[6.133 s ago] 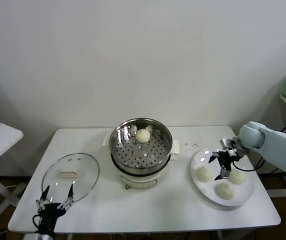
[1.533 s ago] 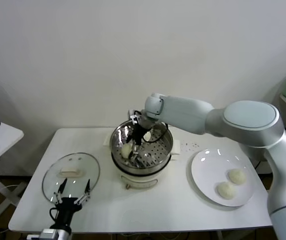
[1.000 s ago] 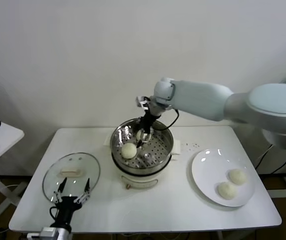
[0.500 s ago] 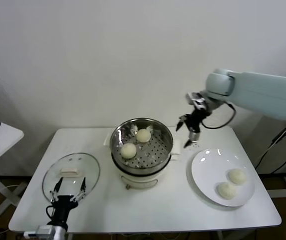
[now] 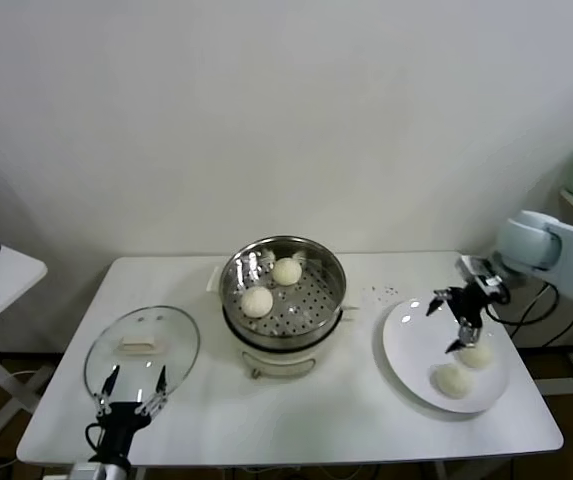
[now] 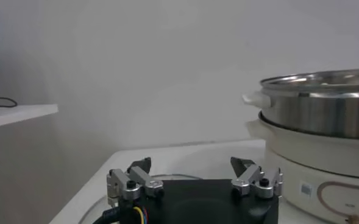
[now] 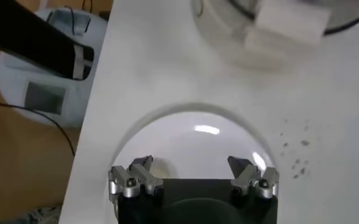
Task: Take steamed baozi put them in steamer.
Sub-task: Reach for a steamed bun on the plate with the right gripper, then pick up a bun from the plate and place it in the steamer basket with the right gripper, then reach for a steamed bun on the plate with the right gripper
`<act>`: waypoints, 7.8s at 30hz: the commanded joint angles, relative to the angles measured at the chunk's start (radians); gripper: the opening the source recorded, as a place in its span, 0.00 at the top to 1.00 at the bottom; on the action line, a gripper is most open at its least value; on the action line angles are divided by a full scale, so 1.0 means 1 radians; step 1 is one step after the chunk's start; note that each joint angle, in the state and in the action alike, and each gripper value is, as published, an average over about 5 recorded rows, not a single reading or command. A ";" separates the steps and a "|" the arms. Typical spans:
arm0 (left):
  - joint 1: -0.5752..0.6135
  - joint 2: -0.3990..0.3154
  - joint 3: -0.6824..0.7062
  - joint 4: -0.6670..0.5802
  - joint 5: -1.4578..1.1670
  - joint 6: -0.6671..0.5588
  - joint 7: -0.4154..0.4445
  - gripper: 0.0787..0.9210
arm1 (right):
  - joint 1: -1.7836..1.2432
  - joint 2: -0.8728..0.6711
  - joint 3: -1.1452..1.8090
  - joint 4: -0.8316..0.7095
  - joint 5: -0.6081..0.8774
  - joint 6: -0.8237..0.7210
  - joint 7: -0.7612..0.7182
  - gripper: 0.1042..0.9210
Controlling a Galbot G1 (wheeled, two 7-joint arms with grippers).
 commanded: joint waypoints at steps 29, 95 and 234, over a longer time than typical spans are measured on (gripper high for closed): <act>0.015 -0.008 -0.003 0.043 0.006 -0.025 0.004 0.12 | -0.396 0.020 0.279 -0.102 -0.194 0.024 0.057 0.12; 0.050 0.009 0.009 0.032 -0.008 -0.066 0.041 0.12 | 0.283 0.622 0.119 0.257 -0.855 0.791 -0.001 0.34; 0.047 0.007 0.001 0.040 -0.001 -0.041 0.040 0.12 | -0.476 0.180 0.475 -0.480 -0.357 0.137 0.003 0.12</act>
